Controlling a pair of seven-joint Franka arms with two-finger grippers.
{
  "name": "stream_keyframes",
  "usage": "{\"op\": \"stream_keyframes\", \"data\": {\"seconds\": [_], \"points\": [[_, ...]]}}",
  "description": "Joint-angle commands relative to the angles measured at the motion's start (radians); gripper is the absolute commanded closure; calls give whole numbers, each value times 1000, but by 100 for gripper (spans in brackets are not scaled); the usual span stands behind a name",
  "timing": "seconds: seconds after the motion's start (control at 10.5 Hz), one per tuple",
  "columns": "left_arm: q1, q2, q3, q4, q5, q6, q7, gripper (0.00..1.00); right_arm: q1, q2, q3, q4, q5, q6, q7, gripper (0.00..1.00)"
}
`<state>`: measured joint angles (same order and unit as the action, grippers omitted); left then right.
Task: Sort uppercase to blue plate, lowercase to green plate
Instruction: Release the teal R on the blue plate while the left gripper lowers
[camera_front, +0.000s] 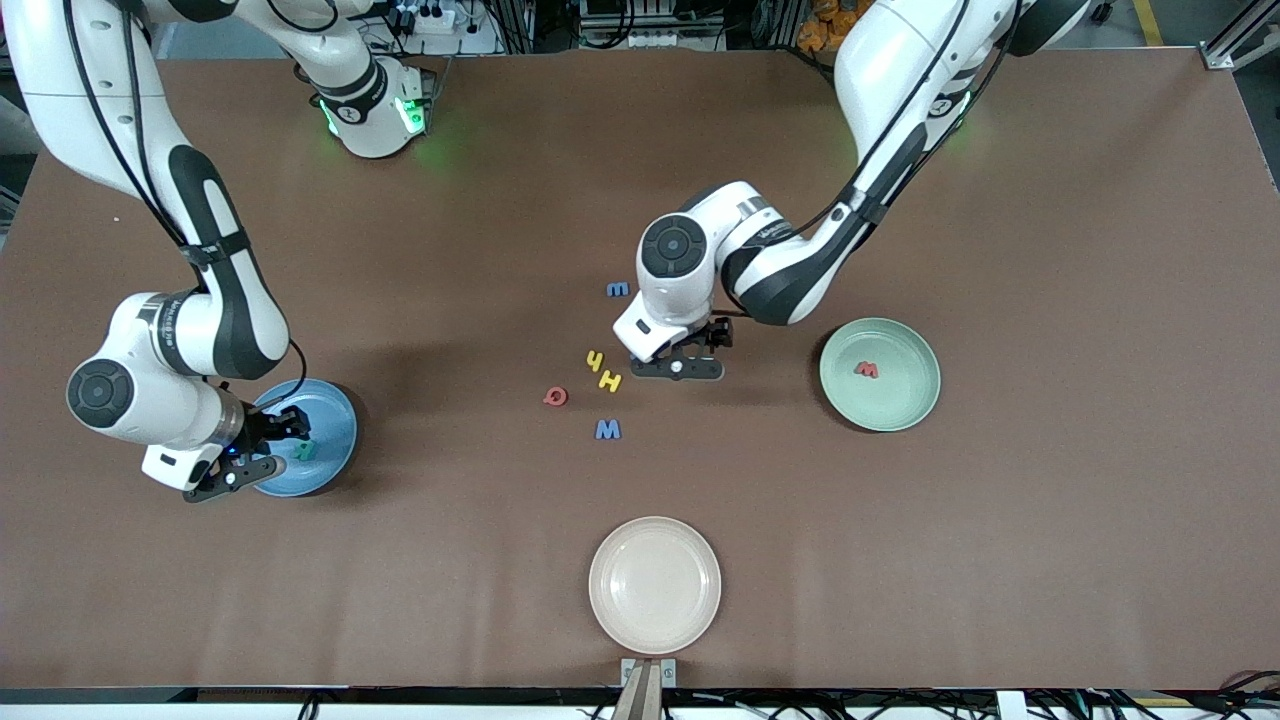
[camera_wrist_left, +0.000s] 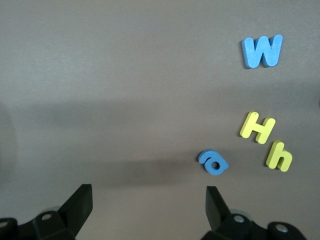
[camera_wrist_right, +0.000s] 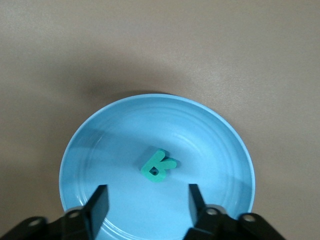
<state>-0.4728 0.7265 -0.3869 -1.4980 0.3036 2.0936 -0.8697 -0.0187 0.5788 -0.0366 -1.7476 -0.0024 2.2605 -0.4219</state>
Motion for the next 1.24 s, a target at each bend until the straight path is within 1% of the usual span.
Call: {"op": "stream_keyframes", "data": {"seconds": [0.0,0.19,0.38,0.67,0.86,0.95,1.14], "points": [[-82,70,61,93,43,-4,-31,0,-9,-2,11,7,5,-10,-9,0],[-138,114,111,131,43,5,-22,0,-7,1,11,5,7,-10,-9,0],[-162,137,121,154,43,40,-22,0,-7,4,11,5,5,-10,-9,0],[-164,166,123,159,43,127,-26,0,-7,6,11,3,5,-13,-11,0],[-178,203,140,191,43,141,-23,1,-9,7,11,3,5,-18,-12,0],[-202,212,167,199,43,149,-23,1,-10,6,11,3,5,-18,-12,0],[-214,214,177,196,40,155,-31,2,-10,7,11,3,5,-25,-12,0]]}}
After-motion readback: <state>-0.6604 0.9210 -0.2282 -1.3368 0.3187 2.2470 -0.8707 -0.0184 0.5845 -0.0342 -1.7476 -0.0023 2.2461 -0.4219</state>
